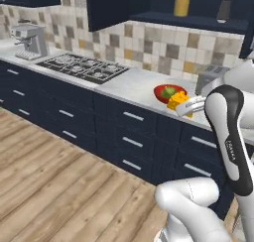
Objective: Pick the cheese from the fridge and the cheese grater from the cabinet and place them next to the salad bowl.
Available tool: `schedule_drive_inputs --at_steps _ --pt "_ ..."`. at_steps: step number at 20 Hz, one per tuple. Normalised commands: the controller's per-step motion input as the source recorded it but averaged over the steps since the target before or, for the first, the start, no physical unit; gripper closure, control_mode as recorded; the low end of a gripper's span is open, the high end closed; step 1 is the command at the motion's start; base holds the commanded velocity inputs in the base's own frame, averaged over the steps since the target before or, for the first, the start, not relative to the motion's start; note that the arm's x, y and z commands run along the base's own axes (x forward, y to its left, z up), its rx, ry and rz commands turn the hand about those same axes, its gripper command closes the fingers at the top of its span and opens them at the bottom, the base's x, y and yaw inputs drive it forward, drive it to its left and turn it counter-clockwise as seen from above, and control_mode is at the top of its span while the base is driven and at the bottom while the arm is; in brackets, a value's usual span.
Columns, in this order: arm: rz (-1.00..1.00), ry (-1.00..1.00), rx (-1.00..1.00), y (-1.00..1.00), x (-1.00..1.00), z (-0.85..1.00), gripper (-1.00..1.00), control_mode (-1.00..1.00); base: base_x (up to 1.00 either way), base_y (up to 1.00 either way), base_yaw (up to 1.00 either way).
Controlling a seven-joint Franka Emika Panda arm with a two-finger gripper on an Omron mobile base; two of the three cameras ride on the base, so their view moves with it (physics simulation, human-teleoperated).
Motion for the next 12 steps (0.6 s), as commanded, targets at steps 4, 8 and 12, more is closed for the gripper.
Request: schedule_drive_inputs --at_steps 4,8,12 --pt "0.00 0.00 0.00 0.00 0.00 0.00 1.00 1.00 0.81 0.36 -0.26" --pt "0.00 0.00 0.00 0.00 0.00 0.00 1.00 1.00 0.61 0.36 -0.49" --pt "0.00 0.00 0.00 0.00 0.00 0.00 1.00 1.00 0.52 0.34 -0.60"
